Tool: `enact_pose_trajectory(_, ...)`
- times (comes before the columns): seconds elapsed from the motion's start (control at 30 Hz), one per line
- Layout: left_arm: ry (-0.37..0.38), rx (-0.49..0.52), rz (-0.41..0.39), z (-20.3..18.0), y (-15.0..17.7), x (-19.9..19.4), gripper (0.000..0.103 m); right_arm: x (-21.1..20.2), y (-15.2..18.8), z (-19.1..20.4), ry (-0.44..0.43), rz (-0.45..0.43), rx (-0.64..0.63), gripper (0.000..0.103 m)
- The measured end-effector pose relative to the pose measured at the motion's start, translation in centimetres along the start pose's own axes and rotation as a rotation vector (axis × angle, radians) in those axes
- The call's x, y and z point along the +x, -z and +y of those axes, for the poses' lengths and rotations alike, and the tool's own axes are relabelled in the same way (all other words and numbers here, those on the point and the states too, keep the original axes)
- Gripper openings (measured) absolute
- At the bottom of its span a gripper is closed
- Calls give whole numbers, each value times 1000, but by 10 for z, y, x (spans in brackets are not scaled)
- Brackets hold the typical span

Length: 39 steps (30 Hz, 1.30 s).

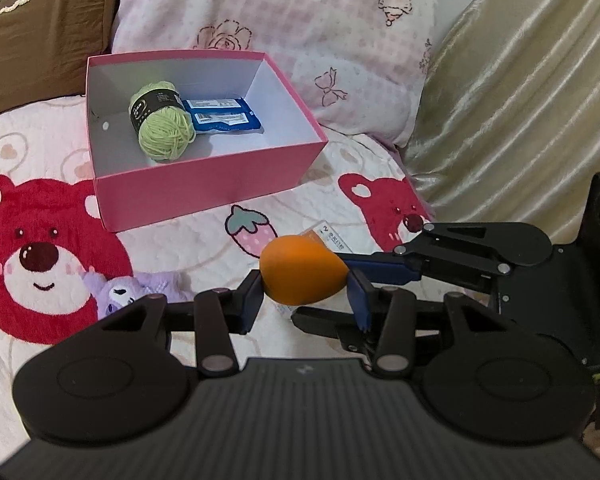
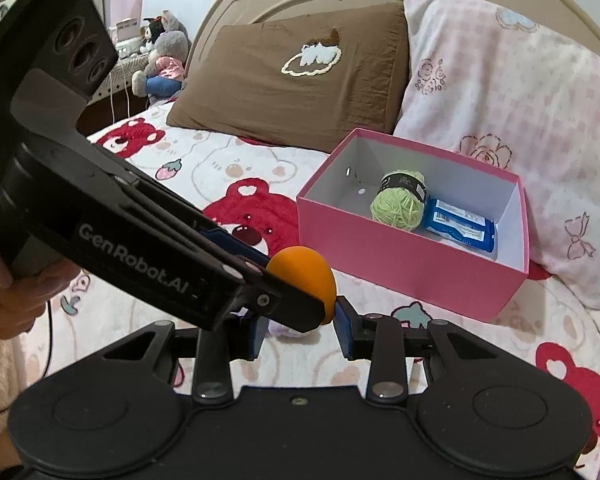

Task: Organize objects
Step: 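Lift the orange sponge with the left gripper toward the pink box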

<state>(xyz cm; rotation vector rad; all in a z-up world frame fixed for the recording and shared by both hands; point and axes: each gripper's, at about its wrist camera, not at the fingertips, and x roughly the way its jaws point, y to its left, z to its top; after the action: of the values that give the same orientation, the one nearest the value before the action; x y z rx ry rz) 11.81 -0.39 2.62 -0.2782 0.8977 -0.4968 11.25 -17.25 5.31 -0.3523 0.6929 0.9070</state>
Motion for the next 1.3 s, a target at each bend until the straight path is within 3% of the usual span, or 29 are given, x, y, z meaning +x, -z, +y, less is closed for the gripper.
enact_pose_trajectory(0.67, 7, -12, -30, -6, -63, 3, 44, -4, -44, -38, 8, -31, -4, 40)
enact_pose_trajectory(0.97, -48, 5, -4, -13, -107, 21, 44, 6, -69, -73, 3, -18, 90, 40)
enact_pose_trajectory(1.3, -89, -80, -21, 12, -166, 51, 44, 41, -115, -118, -28, 34, 130, 40)
